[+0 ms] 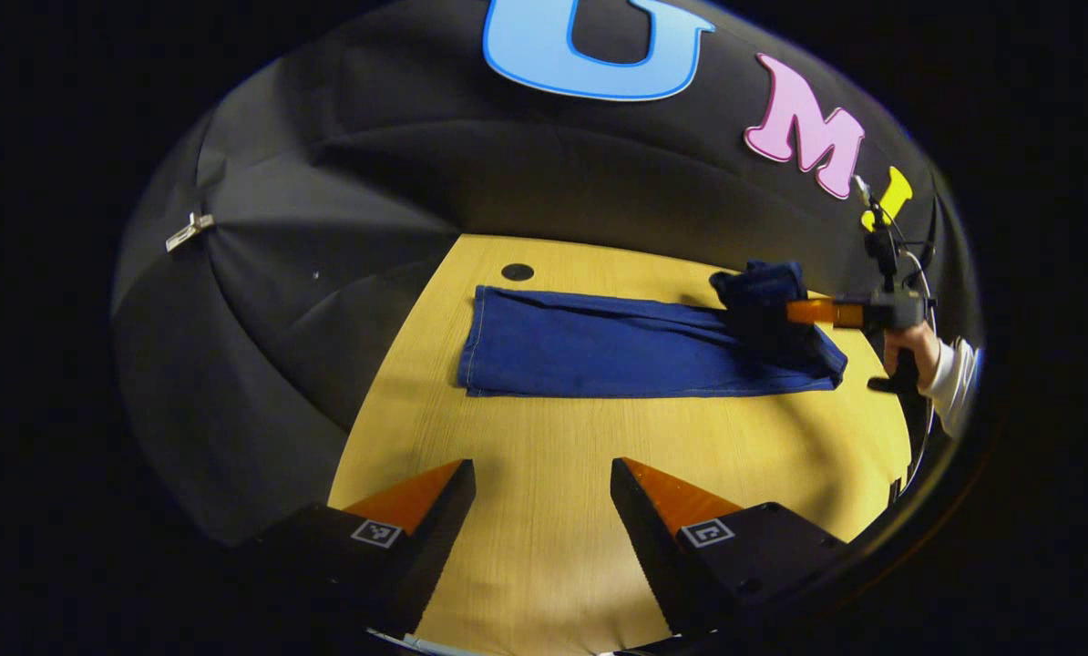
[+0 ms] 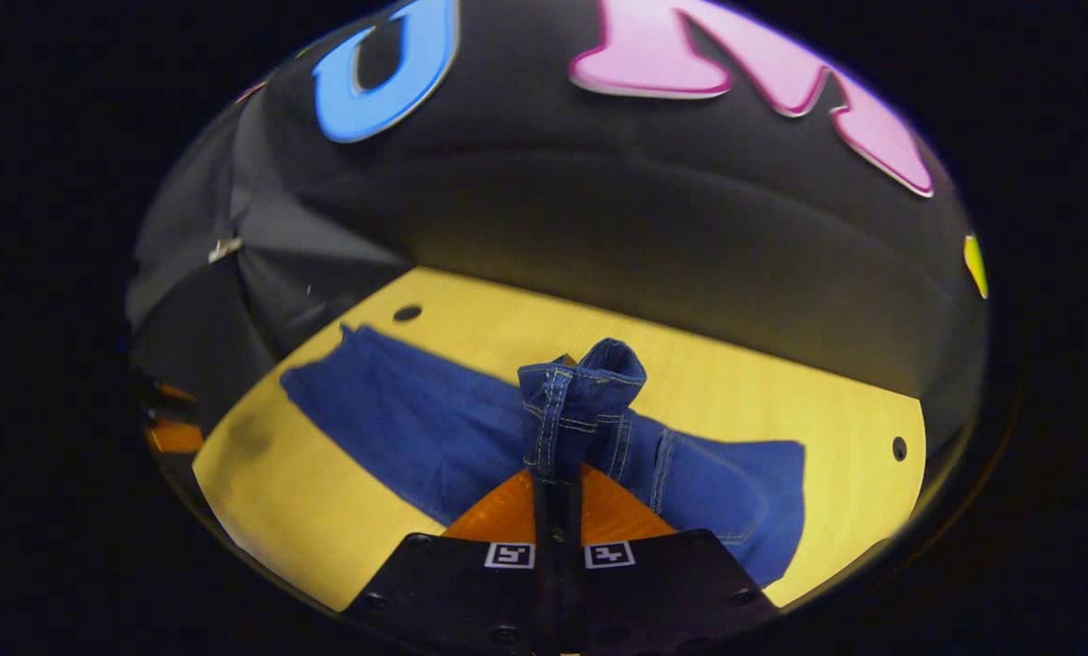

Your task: Grasp the waist and the cuffs of the jeans and fold them to make the two legs overlap; first hold the waist and fold one-third of the jeans toward the cuffs, then hold the cuffs and fold the remaining one-third in the same direction to finish folding.

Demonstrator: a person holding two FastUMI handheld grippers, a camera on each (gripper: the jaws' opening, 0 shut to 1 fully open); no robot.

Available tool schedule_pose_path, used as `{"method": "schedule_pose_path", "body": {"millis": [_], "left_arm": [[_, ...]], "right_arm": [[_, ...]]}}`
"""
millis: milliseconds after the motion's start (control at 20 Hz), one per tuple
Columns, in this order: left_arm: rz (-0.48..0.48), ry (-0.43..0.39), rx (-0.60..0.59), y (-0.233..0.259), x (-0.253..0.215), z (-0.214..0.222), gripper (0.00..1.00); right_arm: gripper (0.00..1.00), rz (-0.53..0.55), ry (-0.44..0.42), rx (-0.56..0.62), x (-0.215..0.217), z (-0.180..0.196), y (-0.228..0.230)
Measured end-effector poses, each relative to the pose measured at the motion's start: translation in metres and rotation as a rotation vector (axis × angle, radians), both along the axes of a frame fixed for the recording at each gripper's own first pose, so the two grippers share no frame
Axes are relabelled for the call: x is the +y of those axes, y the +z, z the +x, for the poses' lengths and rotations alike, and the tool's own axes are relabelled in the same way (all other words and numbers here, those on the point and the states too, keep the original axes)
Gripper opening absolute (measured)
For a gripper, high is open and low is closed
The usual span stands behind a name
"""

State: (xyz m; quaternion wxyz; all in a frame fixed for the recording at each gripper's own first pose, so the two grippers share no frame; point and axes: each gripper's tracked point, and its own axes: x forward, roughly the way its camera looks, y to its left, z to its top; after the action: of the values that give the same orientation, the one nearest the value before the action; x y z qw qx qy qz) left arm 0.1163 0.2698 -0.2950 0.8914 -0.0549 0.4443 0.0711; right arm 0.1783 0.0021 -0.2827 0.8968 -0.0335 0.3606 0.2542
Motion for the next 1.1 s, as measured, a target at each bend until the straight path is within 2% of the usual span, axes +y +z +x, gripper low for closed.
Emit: {"method": "schedule_pose_path", "body": {"millis": [50, 200, 300, 350, 400, 500, 600, 650, 700, 750, 800, 850, 900, 950, 1000, 1050, 1100], "left_arm": [[-0.011, 0.013, 0.008, -0.003, 0.002, 0.002, 0.93], [-0.052, 0.059, 0.027, -0.014, 0.01, 0.009, 0.97], [-0.094, 0.098, 0.037, -0.021, 0.013, 0.017, 0.96], [-0.115, 0.112, 0.044, -0.025, 0.013, 0.024, 0.96], [-0.13, 0.12, 0.06, -0.03, 0.012, 0.027, 0.96], [-0.143, 0.131, 0.1, -0.039, 0.02, 0.039, 0.97], [-0.179, 0.14, 0.133, -0.046, 0.023, 0.055, 0.96], [-0.194, 0.145, 0.147, -0.047, 0.026, 0.066, 0.97], [-0.195, 0.151, 0.162, -0.048, 0.033, 0.078, 0.96], [-0.183, 0.157, 0.184, -0.051, 0.042, 0.089, 0.97], [-0.164, 0.167, 0.208, -0.058, 0.051, 0.102, 0.92], [-0.155, 0.177, 0.231, -0.062, 0.059, 0.115, 0.92], [-0.154, 0.188, 0.254, -0.068, 0.065, 0.125, 0.97], [-0.16, 0.198, 0.281, -0.072, 0.071, 0.133, 0.97], [-0.158, 0.207, 0.304, -0.073, 0.079, 0.138, 0.92], [-0.145, 0.217, 0.332, -0.077, 0.085, 0.142, 0.96], [-0.135, 0.222, 0.361, -0.086, 0.088, 0.143, 0.92]], "right_arm": [[0.05, -0.026, 0.025, 0.006, 0.009, -0.003, -0.012], [0.05, -0.074, 0.07, 0.013, 0.006, -0.007, -0.035], [0.06, -0.044, 0.108, 0.065, 0.009, -0.015, -0.038], [0.01, -0.016, 0.133, 0.117, 0.01, -0.027, -0.039], [0.27, 0.025, 0.169, 0.158, 0.015, -0.038, -0.037], [0.8, 0.054, 0.221, 0.155, 0.019, -0.048, -0.026], [0.75, 0.066, 0.263, 0.119, 0.016, -0.051, -0.006], [0.77, 0.081, 0.285, 0.112, 0.013, -0.054, 0.005], [0.95, 0.102, 0.299, 0.095, 0.007, -0.058, 0.019], [0.96, 0.123, 0.308, 0.074, 0.002, -0.058, 0.032], [1.0, 0.147, 0.313, 0.057, -0.005, -0.06, 0.045], [0.96, 0.167, 0.307, 0.042, -0.015, -0.061, 0.055], [0.97, 0.186, 0.301, 0.037, -0.024, -0.062, 0.062], [0.97, 0.201, 0.289, 0.035, -0.033, -0.064, 0.067], [0.97, 0.212, 0.276, 0.036, -0.044, -0.065, 0.069], [0.97, 0.218, 0.265, 0.04, -0.054, -0.066, 0.071], [0.97, 0.218, 0.255, 0.04, -0.065, -0.066, 0.072]]}}
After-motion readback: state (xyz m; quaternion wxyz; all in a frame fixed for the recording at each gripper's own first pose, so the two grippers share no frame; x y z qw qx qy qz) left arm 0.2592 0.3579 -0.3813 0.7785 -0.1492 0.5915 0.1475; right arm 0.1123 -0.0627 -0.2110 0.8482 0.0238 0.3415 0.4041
